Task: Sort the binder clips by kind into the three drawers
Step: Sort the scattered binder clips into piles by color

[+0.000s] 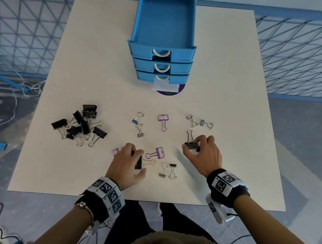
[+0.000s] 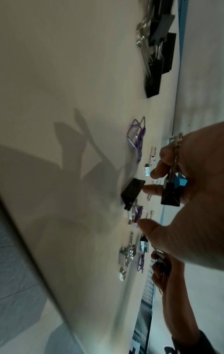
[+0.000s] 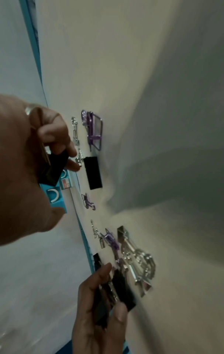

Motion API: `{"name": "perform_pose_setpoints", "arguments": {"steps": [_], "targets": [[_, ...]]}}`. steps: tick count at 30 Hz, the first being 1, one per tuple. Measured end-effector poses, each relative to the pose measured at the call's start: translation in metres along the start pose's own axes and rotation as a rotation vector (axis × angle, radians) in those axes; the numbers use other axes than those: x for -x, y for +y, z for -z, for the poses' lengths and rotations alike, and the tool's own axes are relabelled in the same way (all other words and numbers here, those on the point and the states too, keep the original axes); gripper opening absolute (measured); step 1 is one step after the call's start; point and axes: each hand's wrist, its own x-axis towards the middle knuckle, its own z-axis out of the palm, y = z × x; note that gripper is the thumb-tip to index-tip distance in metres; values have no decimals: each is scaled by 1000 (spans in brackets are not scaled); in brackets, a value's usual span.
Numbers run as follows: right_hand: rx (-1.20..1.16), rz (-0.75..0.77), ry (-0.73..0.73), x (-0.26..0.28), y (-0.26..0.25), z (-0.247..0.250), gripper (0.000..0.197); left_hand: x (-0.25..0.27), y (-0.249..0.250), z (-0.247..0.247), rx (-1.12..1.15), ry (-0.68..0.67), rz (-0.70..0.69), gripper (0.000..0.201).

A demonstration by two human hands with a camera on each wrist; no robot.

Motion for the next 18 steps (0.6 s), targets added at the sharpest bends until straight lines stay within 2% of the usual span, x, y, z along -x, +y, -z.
{"name": "perform_pose_setpoints", "arguments": {"steps": [3, 5, 12, 18], "targets": [[100, -15, -39, -1, 2, -4, 64, 4, -2, -10, -28, -41, -32, 59], [129, -6, -46, -1, 2, -6, 66, 4, -1, -14, -20, -23, -42, 60], [209, 22, -40, -3, -1, -9, 43, 0, 7, -21, -16, 38, -61, 52], [21, 46, 101, 1, -24, -6, 33, 4, 0, -12, 92, 156, 13, 32]]}}
